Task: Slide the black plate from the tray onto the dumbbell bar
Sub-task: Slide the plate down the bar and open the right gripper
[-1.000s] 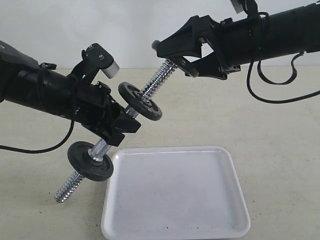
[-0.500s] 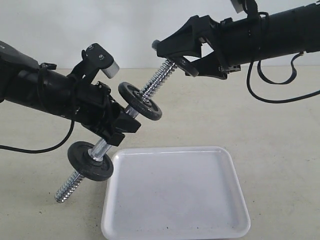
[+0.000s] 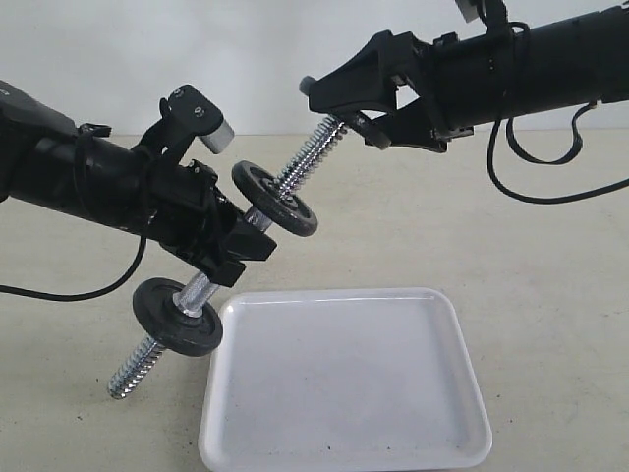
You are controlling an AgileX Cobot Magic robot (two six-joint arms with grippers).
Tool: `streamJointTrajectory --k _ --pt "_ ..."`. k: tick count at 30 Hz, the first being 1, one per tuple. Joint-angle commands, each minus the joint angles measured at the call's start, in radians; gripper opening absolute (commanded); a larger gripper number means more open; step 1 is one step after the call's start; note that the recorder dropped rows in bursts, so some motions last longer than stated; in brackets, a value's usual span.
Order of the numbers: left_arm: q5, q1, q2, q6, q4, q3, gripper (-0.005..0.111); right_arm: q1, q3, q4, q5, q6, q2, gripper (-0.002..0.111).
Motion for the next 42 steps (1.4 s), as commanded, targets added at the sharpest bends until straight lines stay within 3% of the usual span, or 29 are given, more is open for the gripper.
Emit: streamJointTrajectory --k 1,3,20,30,42 --pt "-0.015 0.0 -0.055 -0.021 -0.103 -0.04 0.004 0.007 -0.006 0.051 0.085 0.022 -0.016 0.077" --pt "-0.015 0.0 -0.055 -0.021 -0.103 -0.04 0.004 0.009 -0.006 0.051 0.087 0.029 -0.016 0.105" --pt "-0.022 0.0 -0.055 -0.021 -0.088 -0.04 0.004 0.009 -0.006 0.053 -0.009 0.025 -0.016 0.104" --pt "-0.052 0.0 -0.055 -0.021 -0.088 -0.04 0.004 0.009 -0.006 0.038 0.266 0.025 -0.016 0.104" --pt "-0.052 0.0 -0.055 -0.021 -0.088 -0.04 0.004 0.009 -0.006 0.021 0.266 0.051 -0.018 0.104"
